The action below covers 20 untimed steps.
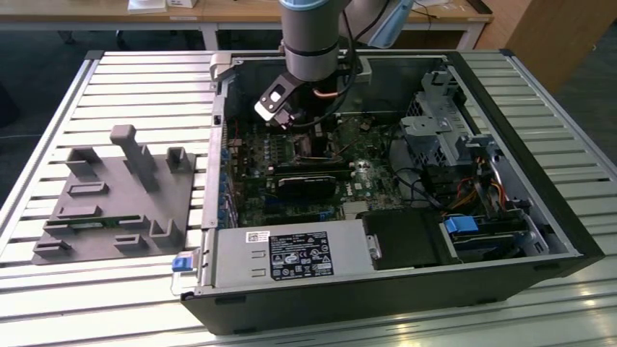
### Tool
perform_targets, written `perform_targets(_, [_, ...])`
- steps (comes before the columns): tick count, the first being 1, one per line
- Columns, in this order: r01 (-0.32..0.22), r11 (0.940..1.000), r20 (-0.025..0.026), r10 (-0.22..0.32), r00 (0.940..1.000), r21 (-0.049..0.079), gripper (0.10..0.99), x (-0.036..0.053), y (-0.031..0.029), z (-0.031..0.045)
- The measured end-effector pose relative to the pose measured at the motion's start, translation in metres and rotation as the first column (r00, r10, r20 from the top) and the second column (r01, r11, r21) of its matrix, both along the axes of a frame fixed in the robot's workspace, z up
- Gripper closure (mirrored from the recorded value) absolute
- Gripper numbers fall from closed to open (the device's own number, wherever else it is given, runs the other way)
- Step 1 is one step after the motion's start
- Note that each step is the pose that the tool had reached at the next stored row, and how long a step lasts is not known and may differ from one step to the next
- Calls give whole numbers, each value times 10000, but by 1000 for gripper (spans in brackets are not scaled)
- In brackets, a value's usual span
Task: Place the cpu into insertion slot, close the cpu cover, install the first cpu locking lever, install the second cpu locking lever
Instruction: 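Place the cpu into insertion slot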
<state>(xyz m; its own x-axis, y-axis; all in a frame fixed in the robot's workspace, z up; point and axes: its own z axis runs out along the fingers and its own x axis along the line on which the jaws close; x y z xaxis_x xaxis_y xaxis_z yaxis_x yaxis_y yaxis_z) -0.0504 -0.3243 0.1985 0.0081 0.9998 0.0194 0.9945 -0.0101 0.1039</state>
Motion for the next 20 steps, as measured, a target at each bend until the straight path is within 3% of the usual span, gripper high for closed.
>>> perform_targets(7, [2, 10000, -2, -2, 10000, -2, 549, -2, 4, -53])
perform_targets(17, [2, 10000, 1, -2, 10000, 0, 549, -3, 5, -60])
perform_targets(19, [1, 10000, 4, -1, 10000, 5, 537, -3, 6, -62])
perform_targets(20, [1, 10000, 3, -1, 10000, 3, 475, -3, 6, -62])
